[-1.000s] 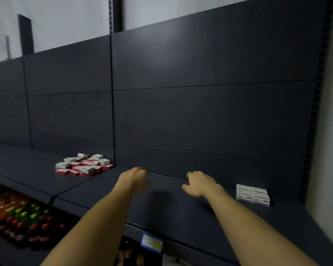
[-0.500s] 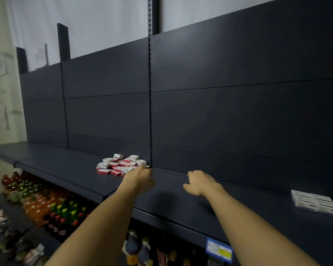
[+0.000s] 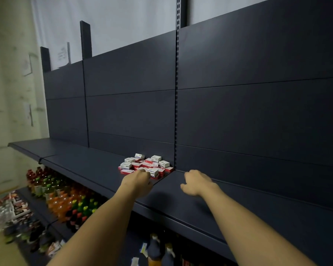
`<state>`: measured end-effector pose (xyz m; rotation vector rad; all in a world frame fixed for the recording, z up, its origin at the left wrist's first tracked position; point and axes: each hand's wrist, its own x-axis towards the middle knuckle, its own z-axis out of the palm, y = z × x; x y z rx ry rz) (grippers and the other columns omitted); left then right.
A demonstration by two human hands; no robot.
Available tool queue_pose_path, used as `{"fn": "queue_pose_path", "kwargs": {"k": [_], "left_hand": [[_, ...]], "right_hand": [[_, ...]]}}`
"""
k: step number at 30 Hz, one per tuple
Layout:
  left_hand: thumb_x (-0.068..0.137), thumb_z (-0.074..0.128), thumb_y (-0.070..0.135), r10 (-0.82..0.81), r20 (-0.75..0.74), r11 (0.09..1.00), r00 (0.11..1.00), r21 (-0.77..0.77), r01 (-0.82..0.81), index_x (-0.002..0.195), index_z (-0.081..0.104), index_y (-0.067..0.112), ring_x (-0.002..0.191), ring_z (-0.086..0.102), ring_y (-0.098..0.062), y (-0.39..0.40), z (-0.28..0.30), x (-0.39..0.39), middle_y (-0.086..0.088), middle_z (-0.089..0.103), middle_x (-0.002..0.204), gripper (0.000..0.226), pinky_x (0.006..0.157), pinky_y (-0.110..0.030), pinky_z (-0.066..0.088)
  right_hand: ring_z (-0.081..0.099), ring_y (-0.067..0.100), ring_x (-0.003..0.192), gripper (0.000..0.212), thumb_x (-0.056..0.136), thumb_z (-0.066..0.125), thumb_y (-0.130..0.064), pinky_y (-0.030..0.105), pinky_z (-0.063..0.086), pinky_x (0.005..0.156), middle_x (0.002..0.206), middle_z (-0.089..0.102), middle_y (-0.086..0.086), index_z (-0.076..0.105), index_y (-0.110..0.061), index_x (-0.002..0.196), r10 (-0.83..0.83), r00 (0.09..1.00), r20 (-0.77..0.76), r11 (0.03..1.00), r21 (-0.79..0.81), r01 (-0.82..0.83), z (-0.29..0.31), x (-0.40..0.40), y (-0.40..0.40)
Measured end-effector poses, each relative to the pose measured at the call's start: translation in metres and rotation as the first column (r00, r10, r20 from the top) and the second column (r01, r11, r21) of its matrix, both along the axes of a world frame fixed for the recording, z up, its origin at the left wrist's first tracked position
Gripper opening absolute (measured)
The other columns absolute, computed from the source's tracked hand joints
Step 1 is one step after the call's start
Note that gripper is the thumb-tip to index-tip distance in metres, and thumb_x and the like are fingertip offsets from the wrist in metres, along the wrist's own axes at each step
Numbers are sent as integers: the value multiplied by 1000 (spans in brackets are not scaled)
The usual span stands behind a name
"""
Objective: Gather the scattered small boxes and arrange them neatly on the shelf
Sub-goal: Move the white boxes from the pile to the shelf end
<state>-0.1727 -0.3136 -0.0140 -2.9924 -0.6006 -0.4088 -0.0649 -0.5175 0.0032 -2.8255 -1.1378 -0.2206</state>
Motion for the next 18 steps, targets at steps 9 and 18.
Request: {"fn": "queue_pose_path", "kwargs": {"k": [9,18], "left_hand": [[93,52,31,5,-3,999,1000,54,-5,122,62,16,113,57,-26,65,-2,41,-5,57,129,34,86,-39,53],[87,55,21,19,-64,996,998,91,-13,118,65,18,109,61,-26,132,5,115,-3,61,126,34,84,-38,55]], "right_hand": [[58,30,111,39,93,53,-37,39,50,87,127,55,9,58,-10,121,19,1000,-17,1000,22,-19,-6,46,65],[59,29,106,31,91,55,-31,34,44,75,122,56,9,58,-10,114,23,997,-67,998,58,-19,-16,123,123]]}}
